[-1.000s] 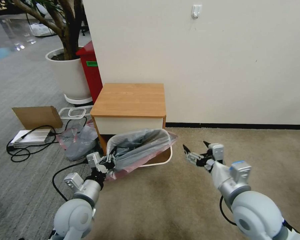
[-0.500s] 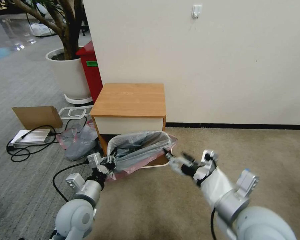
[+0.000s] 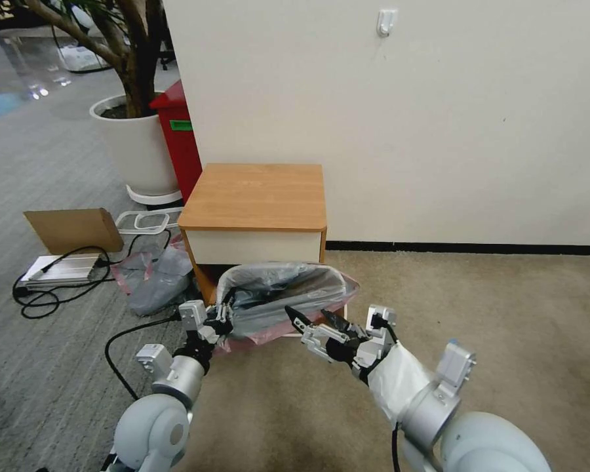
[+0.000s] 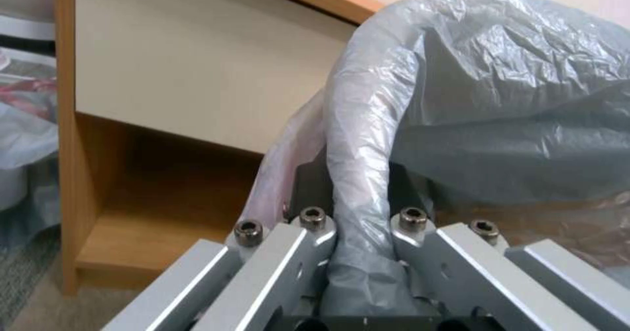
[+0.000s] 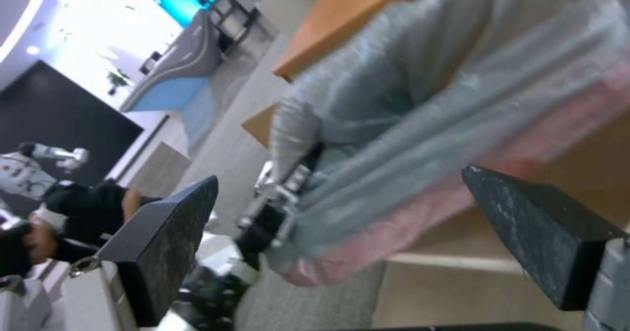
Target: Pick up the garbage bag from the table and place it over the trash can.
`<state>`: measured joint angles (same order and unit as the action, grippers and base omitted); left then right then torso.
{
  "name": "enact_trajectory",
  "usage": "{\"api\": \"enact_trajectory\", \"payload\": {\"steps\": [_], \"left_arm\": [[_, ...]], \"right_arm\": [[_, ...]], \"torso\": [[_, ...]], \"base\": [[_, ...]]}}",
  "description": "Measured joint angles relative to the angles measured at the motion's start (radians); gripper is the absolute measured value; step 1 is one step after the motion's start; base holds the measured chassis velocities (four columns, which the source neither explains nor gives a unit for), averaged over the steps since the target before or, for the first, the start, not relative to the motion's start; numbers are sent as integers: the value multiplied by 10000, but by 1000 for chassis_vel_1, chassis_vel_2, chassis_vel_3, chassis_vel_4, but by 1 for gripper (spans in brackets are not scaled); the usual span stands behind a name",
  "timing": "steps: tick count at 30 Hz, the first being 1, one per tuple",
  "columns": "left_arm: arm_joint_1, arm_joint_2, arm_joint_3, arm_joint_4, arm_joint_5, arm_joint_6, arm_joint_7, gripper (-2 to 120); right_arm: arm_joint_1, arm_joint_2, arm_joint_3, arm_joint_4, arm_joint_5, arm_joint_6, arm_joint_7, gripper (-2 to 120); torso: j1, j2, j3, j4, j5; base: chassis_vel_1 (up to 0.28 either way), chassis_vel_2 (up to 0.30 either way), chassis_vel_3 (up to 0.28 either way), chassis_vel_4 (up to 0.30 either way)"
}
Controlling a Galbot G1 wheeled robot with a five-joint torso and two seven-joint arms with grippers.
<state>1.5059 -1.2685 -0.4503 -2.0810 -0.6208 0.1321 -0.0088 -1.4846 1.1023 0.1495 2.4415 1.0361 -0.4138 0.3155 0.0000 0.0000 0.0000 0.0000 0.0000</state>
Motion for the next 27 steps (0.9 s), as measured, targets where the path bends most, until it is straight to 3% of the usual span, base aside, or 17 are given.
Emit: {"api": "enact_trajectory", "payload": {"steps": [12, 27], "left_arm": [[79, -1, -8, -149, 81, -101, 68, 5], [263, 106, 68, -293, 100, -118, 143, 5]], "right_arm": [[87, 232, -168, -419, -166, -72, 515, 96], [638, 535, -257, -1099, 289, 423, 319, 96]], "torso": [[0, -1, 0, 0, 0], [0, 0, 0, 0, 0]], "base": [[0, 0, 0, 0], [0, 0, 0, 0]]}}
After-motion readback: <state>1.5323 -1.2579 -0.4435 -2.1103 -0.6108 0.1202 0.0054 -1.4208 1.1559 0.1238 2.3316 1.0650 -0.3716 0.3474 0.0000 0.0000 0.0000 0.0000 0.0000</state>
